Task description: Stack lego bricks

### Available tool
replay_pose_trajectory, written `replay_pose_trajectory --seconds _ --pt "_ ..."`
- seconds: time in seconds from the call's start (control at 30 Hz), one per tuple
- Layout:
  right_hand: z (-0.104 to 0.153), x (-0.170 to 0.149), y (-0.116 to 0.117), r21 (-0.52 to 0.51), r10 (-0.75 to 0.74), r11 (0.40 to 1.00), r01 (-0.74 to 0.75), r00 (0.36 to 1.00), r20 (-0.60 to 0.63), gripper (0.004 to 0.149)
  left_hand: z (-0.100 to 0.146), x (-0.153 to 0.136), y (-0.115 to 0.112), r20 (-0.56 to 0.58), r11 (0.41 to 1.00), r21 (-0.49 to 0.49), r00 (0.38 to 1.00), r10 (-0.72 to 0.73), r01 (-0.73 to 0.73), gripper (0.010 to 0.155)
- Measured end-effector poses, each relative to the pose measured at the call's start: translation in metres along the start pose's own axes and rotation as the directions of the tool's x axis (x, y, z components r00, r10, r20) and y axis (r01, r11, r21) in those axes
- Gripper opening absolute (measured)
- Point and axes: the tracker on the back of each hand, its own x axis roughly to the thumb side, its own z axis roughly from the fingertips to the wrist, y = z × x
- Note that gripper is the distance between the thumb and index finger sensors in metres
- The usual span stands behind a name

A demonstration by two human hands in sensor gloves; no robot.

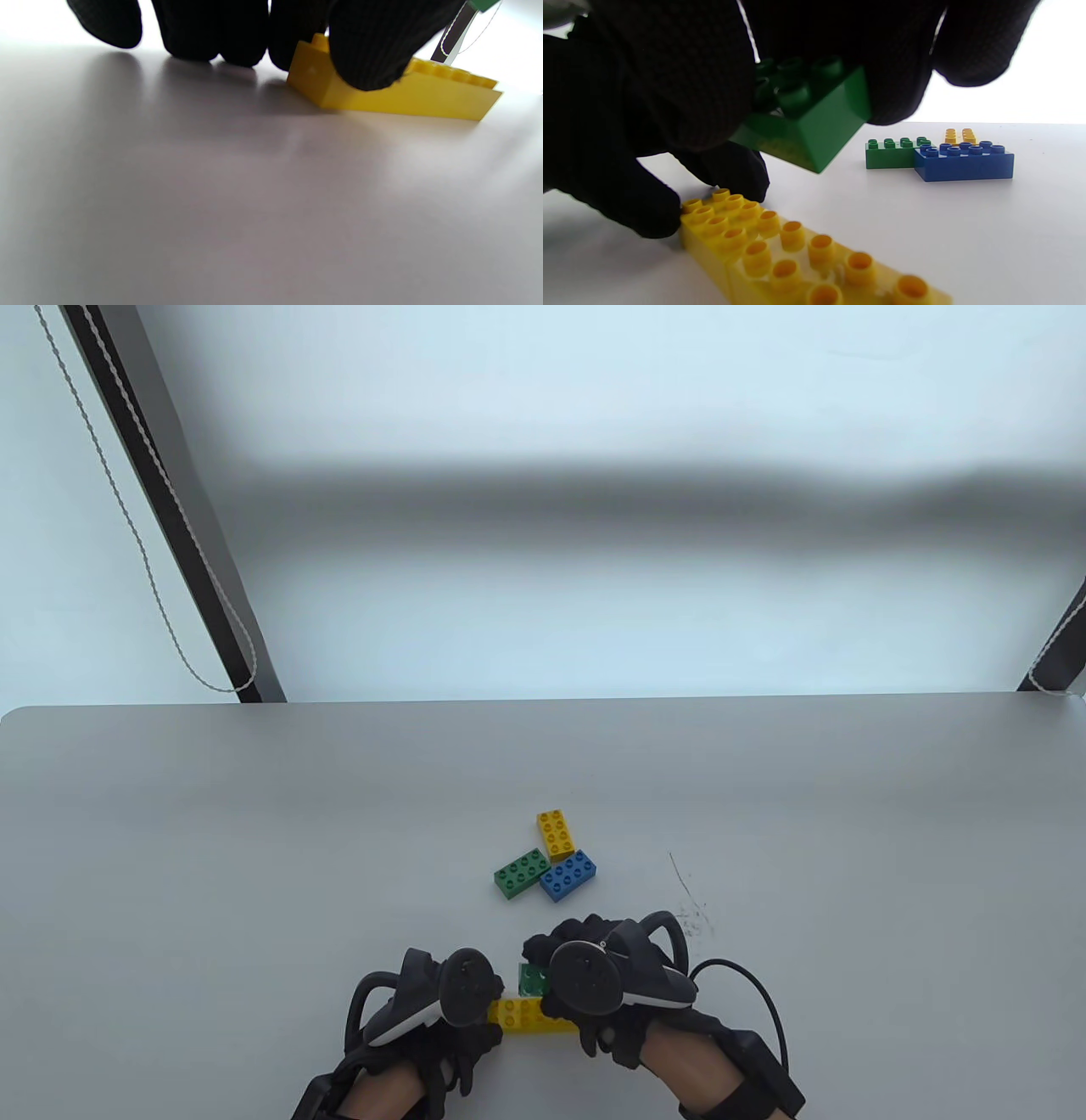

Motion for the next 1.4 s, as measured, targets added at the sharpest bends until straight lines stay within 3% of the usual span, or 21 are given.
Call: replay_pose_trajectory --seconds 0.67,1.4 --pt "-0.002 0.004 0.027 0.116 0.024 0.993 -0.024 1.000 0.008 0.066 0.000 0.000 0.000 0.000 1.000 0.000 1.000 0.000 0.000 0.063" --pt "-0.010 0.002 0.030 0.185 -0.001 0.983 0.009 0.999 -0.044 0.064 0.000 0.000 0.000 -0.006 1.000 -0.017 1.000 0.013 -0.013 0.063"
